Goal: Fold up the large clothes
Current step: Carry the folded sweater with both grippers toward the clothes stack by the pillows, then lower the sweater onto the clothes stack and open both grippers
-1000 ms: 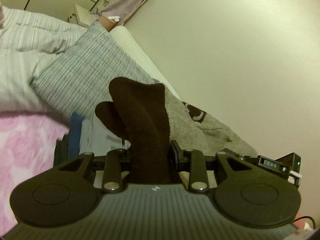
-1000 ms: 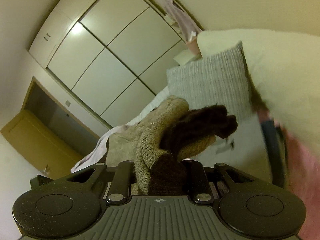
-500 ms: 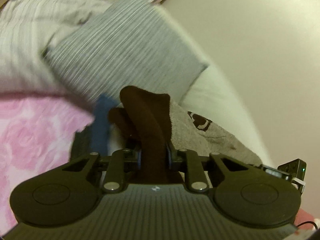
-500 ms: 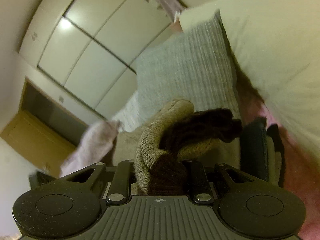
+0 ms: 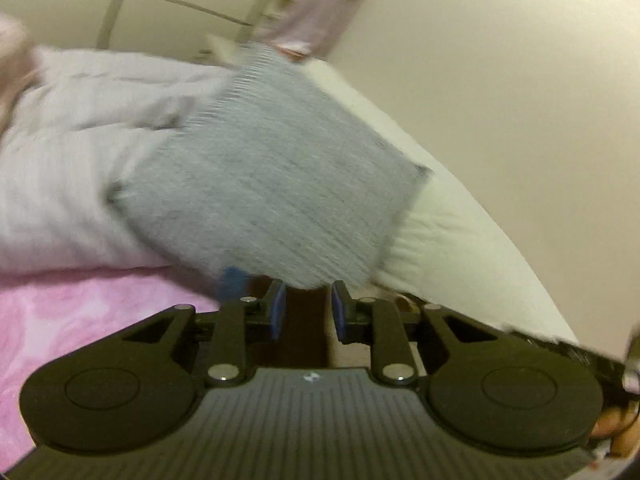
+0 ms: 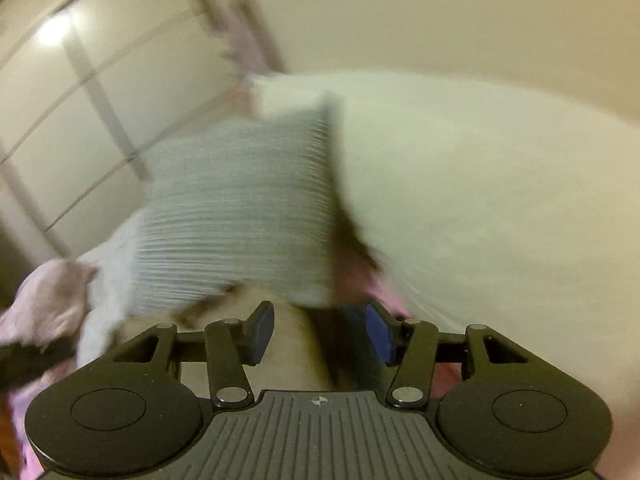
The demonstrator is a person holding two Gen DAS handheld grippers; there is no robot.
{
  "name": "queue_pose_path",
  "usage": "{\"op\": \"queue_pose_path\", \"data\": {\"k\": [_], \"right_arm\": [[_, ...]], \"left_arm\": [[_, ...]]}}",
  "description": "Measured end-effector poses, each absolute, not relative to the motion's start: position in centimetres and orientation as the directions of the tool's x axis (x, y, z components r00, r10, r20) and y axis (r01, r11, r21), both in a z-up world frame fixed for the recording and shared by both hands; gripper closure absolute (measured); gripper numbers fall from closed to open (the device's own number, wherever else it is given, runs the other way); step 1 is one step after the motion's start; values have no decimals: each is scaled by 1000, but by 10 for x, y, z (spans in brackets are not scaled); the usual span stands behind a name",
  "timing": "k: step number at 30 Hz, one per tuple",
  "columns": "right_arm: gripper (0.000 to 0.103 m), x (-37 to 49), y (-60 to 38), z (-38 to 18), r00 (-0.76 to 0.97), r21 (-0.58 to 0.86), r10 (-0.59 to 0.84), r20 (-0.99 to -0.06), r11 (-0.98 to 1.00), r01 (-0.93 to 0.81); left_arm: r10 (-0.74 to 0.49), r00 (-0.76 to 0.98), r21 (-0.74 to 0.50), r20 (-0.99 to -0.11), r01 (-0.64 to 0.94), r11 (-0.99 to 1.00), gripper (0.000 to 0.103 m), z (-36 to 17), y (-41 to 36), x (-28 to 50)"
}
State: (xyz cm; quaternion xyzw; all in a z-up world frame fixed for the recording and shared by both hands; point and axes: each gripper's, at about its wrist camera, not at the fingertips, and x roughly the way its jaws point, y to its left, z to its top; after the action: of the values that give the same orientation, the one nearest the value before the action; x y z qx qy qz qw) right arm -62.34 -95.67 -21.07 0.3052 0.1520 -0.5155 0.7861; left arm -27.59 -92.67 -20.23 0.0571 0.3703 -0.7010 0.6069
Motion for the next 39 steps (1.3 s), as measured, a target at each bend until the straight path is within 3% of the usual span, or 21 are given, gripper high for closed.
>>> {"op": "queue_pose_path", "data": {"k": [4,6,9,16,23,26,30,34,36,39], "right_arm": [[61,-568,-964,-233,427,160,-694,-580,416,895],[61,-553,-972,-262,366,63,-699,-615,419,906],[61,-551,-976,-282,326,-29,-726,-606,429,903],[61,-566,-948,-232,328,8,-728,-602,405,914],[61,-584,-861,-212,383,85,-688,-616,426,901],[61,-573,-856,-234,349,56,-647,-678,427,902],[61,-558,-867,-253,295,-63,-663,-688,460,886],[60,-562,-879,-242,312,-14,-612,-727,467,884],[60,-573,-873,-227,334,48,-603,-724,439,897],[56,-584,-861,-207,368,123,-605,-706,407,905]], "left_arm": [[-737,-259,-314,-625,947,-67,81,-235,-957,-319],[-751,-204,-238,-628,969,-64,78,-257,-970,-324],[-753,-214,-287,-622,957,-35,79,-273,-987,-315],[-777,-121,-185,-618,983,-5,82,-237,-953,-318],[-781,-147,-217,-607,976,-15,81,-211,-869,-337],[-753,-114,-167,-648,986,-6,73,-229,-861,-352],[-742,-101,-157,-662,988,7,65,-235,-874,-353],[-717,-66,-122,-694,992,26,62,-226,-875,-360],[-709,-43,-100,-704,994,39,67,-212,-869,-363],[-707,-36,-103,-706,993,53,63,-186,-850,-365]]}}
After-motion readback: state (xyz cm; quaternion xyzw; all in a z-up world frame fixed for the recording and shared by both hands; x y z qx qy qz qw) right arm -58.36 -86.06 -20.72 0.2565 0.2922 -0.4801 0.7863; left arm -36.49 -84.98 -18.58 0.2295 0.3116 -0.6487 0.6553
